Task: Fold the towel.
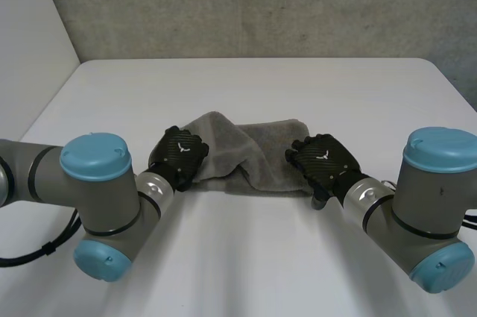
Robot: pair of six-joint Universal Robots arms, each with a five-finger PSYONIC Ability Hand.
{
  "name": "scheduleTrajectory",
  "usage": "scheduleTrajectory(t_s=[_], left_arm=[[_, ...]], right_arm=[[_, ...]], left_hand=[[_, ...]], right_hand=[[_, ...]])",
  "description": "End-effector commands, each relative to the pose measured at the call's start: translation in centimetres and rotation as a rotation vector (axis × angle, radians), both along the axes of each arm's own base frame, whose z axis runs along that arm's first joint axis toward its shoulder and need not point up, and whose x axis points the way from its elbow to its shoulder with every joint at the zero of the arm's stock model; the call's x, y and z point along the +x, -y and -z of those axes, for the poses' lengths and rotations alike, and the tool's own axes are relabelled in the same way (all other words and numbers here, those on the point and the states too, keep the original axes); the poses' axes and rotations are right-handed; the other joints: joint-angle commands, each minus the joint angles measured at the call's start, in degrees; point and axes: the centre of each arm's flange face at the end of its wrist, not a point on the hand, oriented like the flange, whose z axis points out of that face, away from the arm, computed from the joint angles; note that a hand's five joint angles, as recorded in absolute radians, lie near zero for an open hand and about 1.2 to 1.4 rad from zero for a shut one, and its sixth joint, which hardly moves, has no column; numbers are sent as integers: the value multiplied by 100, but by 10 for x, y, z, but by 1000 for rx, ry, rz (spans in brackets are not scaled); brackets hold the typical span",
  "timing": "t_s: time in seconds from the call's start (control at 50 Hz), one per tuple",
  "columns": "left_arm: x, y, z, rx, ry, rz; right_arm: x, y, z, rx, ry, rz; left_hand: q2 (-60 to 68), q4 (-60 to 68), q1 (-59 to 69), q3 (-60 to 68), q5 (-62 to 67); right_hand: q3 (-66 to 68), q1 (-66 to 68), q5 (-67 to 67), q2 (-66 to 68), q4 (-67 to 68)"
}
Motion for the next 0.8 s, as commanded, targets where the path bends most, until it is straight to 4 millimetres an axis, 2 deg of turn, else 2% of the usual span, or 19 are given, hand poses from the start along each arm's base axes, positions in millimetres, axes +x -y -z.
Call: scheduleTrajectory(t_s=[0.02,0.24,0.44,0.54,0.58,0.7,0.76,0.8], left_arm=[[-1,6,4,-70,93,22],[10,12,10,-49,112,-7],[14,16,-5,-74,87,-31],[17,21,-24,-113,61,-45],[19,22,-35,-139,46,-50],[18,21,-39,-146,39,-50],[18,20,-39,-144,39,-48],[17,20,-37,-137,39,-47]], right_arm=[[-1,-3,2,8,-4,-2],[0,1,-1,-14,26,11],[8,8,-6,75,199,60],[21,6,-2,112,242,49],[29,7,5,125,244,39],[42,13,27,143,222,49],[42,15,31,142,215,61],[42,18,33,136,214,83]], left_hand=[[403,227,811,313,609],[403,227,811,313,609],[403,227,811,313,609],[403,227,811,313,609],[403,227,811,313,609],[403,227,811,313,609],[403,227,811,313,609],[403,227,811,313,609]], right_hand=[[169,40,39,332,139],[571,442,441,734,541],[791,662,661,954,762],[1127,999,998,1291,1098],[1295,1166,1165,1458,1266],[1580,1452,1451,1744,1551],[1716,1587,1586,1879,1687],[2402,2273,2272,2565,2372]])
